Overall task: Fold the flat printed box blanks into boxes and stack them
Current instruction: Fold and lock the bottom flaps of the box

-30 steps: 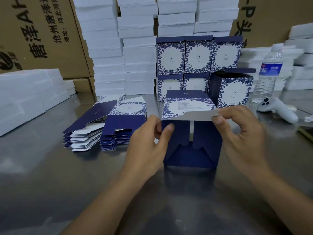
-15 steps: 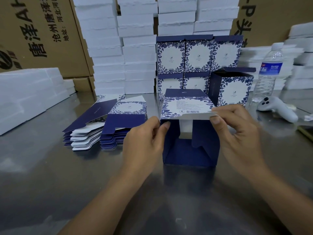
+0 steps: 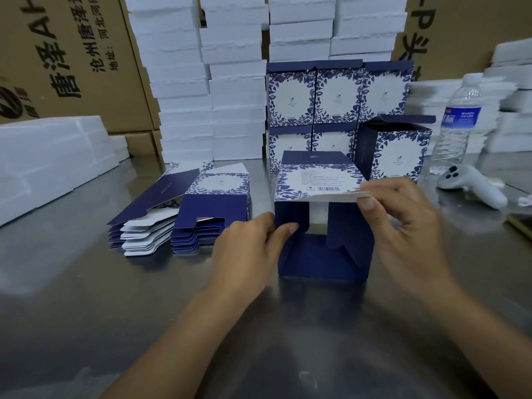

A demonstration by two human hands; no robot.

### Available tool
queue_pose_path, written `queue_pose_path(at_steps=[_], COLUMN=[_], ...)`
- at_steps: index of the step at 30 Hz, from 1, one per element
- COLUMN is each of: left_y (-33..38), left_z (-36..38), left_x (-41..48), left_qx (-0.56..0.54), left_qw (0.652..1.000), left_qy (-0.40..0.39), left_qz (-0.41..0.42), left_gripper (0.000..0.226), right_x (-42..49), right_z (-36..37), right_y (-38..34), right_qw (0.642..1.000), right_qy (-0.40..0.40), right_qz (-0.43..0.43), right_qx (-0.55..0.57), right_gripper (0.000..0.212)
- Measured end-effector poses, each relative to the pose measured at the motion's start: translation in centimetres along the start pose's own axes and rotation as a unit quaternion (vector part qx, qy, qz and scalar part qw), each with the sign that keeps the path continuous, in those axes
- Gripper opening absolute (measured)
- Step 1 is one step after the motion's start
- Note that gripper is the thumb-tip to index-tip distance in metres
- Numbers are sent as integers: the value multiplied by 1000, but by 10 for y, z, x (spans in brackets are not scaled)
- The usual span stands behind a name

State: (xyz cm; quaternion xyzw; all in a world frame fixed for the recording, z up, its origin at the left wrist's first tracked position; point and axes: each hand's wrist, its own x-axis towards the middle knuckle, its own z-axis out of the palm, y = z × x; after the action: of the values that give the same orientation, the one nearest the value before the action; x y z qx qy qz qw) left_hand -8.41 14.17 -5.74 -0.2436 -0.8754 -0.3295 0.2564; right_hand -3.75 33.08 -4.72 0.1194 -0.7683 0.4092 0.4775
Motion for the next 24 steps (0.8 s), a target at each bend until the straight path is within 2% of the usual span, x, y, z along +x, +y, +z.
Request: queue_pose_path(at_steps=[6,9,14,19,24], left_y=[-2,-3,-3,-4,-4], left_z=[4,4,4,5,4], left_x=[-1,-1,0,-1,-1], left_qx=[12,40,29,42,66], left_qw=[998,997,997,991,992], left_qy=[-57,-63,-75,-123,-107], left_qz=[-25,-10,-23,-27,3], left_gripper=[49,48,48,43,46], right_x=[1,1,1,1,1], right_z=[0,0,0,-2,-2], right_y=[2,2,1,-1,-2], right_qw=[1000,1000,1000,999,999], right_qy=[-4,-6,-6,-24,-25], right_qz=[2,5,11,23,23], right_qx=[-3,0,-1,-10,-4], right_gripper=[19,15,17,20,16])
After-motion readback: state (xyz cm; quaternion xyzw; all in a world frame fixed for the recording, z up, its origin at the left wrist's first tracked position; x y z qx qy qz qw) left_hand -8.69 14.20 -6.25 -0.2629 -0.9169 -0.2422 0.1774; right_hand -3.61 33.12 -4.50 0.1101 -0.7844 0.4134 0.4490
